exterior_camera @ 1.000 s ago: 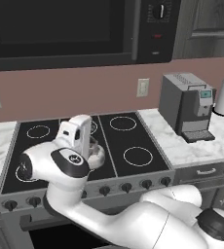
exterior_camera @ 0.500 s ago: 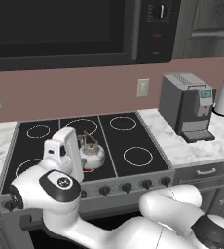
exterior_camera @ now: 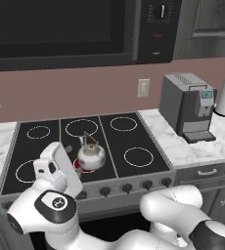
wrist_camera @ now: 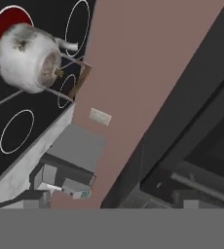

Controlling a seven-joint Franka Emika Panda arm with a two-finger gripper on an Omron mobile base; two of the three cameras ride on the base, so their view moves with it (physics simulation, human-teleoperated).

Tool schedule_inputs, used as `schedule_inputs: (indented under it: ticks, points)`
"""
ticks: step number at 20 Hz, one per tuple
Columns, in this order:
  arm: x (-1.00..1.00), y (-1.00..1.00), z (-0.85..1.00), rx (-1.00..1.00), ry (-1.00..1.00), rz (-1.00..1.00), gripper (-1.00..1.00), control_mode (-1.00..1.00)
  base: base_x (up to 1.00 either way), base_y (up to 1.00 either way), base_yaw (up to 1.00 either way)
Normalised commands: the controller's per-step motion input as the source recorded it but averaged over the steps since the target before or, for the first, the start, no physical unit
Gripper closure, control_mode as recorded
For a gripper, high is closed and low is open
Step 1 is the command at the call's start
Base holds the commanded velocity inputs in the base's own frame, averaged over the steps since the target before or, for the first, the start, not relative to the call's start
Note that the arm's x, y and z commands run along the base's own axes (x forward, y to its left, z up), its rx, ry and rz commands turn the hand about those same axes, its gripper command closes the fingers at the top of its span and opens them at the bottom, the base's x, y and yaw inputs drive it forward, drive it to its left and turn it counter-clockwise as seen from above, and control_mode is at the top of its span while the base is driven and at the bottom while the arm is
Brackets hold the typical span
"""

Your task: The kettle is done boiling. Turn off the stove, then wait for 300 timesteps before moving the kettle to the dining table.

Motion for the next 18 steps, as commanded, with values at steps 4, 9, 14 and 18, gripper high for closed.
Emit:
schedule_inputs:
  ticks: [4, 9, 14, 18]
  points:
    - [0.00, 0.15, -0.27, -0.17, 0.02, 0.07, -1.00, -1.00, 0.00, 0.00, 0.00]
    - [0.00, 0.14, -0.28, -0.17, 0.06, 0.06, -1.00, -1.00, 0.00, 0.00, 0.00]
    - [0.00, 0.10, -0.30, -0.16, 0.08, 0.06, -1.00, -1.00, 0.00, 0.00, 0.00]
    - [0.00, 0.08, -0.33, -0.16, 0.08, 0.05, -1.00, -1.00, 0.00, 0.00, 0.00]
